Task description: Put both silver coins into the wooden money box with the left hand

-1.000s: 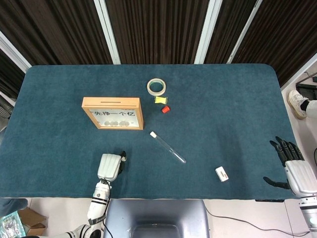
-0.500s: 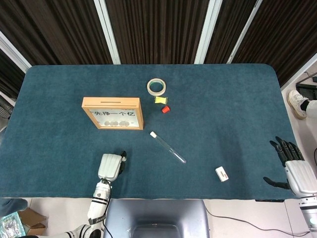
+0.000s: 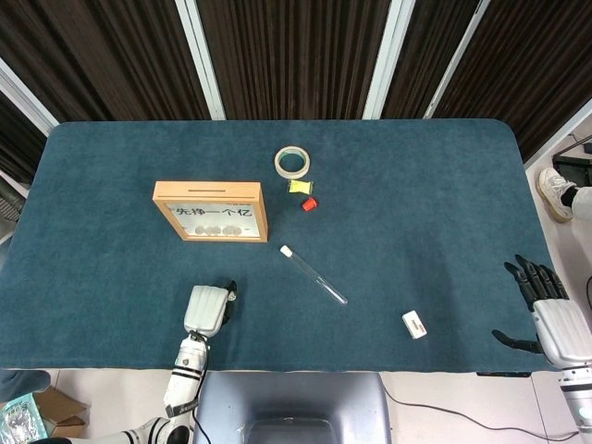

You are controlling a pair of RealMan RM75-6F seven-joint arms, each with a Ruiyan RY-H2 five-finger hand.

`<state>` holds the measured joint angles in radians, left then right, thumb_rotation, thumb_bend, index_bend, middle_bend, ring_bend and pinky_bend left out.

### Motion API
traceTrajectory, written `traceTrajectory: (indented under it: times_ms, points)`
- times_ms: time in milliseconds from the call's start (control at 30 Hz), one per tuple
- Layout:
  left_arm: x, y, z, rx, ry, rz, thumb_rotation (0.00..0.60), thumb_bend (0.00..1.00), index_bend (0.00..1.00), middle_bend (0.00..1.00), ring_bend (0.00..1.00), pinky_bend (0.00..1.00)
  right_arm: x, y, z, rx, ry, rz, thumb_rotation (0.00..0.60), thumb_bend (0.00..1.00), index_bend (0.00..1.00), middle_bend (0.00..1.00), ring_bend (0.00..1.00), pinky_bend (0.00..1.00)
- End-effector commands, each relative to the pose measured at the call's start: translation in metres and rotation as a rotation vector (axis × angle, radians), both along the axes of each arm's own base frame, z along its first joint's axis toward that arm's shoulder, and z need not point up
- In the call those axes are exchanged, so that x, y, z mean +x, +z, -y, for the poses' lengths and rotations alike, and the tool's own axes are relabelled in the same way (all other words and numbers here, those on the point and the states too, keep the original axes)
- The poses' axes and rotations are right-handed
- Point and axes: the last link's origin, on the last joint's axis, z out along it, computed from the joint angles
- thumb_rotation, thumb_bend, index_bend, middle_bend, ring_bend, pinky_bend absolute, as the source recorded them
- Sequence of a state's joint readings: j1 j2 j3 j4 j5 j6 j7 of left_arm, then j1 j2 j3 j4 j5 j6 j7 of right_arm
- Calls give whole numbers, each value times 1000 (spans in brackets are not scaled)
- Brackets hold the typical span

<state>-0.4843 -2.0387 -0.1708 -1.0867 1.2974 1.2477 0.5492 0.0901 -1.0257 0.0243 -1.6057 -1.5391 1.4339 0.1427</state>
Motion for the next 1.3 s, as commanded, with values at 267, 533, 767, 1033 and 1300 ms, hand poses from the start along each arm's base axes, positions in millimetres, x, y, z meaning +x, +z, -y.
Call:
traceTrajectory:
  times_ms: [267, 533, 767, 1033, 1300]
  points:
    - [0, 0, 0, -8, 4, -10, 600, 399, 448, 1000, 1000, 1000, 0, 1, 0, -4, 0, 2, 600, 137, 0, 0, 0, 0]
    - [0, 1, 1, -16, 11, -17, 600, 400, 450, 1000, 1000, 1000, 0, 1, 0, -4, 1, 3, 600, 137, 0, 0, 0, 0]
    - [0, 1, 0, -17, 11, -20, 600, 399, 456, 1000, 1000, 1000, 0, 0, 0, -2, 1, 0, 600, 137, 0, 0, 0, 0]
    - [-1, 1, -4, -5, 12, -21, 600, 399, 491, 1000, 1000, 1000, 0, 0, 0, 0, 3, 1, 600, 137, 0, 0, 0, 0]
    - [-2, 1, -6, 0, 13, -19, 600, 396, 515, 1000, 1000, 1000, 0, 0, 0, -2, 0, 1, 600, 137, 0, 0, 0, 0]
